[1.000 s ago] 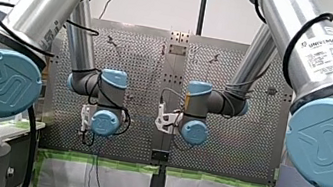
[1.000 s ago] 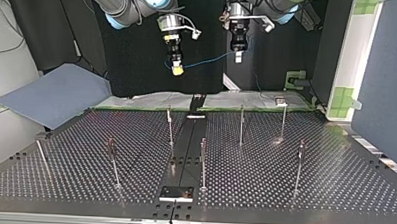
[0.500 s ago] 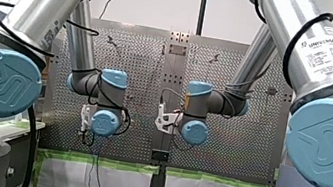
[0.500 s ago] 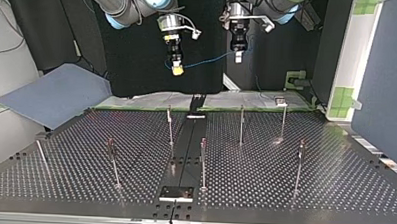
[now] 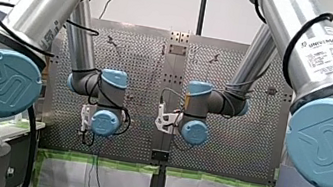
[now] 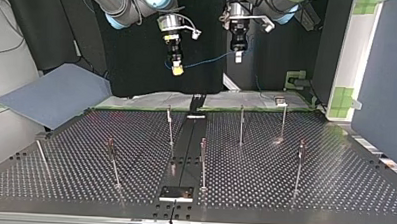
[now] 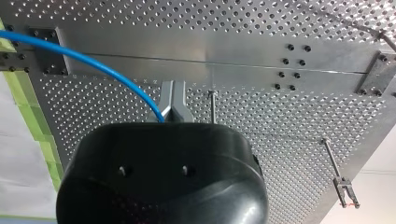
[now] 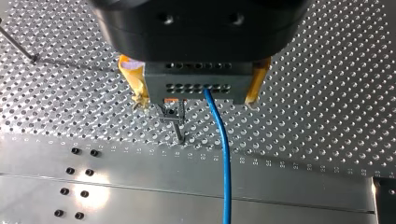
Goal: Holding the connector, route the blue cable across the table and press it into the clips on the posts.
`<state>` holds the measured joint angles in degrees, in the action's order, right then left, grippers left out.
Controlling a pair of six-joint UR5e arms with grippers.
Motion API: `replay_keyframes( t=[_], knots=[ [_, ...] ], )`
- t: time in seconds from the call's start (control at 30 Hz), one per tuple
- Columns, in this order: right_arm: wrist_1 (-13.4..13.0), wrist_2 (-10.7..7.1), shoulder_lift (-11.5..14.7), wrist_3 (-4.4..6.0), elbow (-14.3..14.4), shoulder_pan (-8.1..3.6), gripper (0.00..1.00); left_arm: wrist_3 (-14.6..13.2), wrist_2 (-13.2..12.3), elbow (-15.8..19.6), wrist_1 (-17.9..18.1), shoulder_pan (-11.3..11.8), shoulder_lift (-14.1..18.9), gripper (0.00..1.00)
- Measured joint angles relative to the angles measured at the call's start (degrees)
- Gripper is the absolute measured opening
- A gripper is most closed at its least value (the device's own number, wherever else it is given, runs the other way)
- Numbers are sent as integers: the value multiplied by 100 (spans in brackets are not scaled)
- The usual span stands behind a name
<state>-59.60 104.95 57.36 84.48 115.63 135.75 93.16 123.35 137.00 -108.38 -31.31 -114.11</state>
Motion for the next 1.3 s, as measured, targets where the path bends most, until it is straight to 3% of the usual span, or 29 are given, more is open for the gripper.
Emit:
replay_keyframes(
  t=[0.33, 0.7, 1.1, 1.3],
  knots=[
    [0, 0, 0, 0, 6, 0, 0, -8, -13, -4, -21, 25, -24, 0],
    [0, 0, 0, 0, 9, 0, 0, -17, -35, -9, -70, 113, -346, 0],
    [0, 0, 0, 0, 9, 0, 0, -18, -35, -9, -70, 114, -360, 0],
    [160, 101, -160, -52, -36, 0, 0, -18, -35, -9, -70, 114, -361, 0]
  ],
)
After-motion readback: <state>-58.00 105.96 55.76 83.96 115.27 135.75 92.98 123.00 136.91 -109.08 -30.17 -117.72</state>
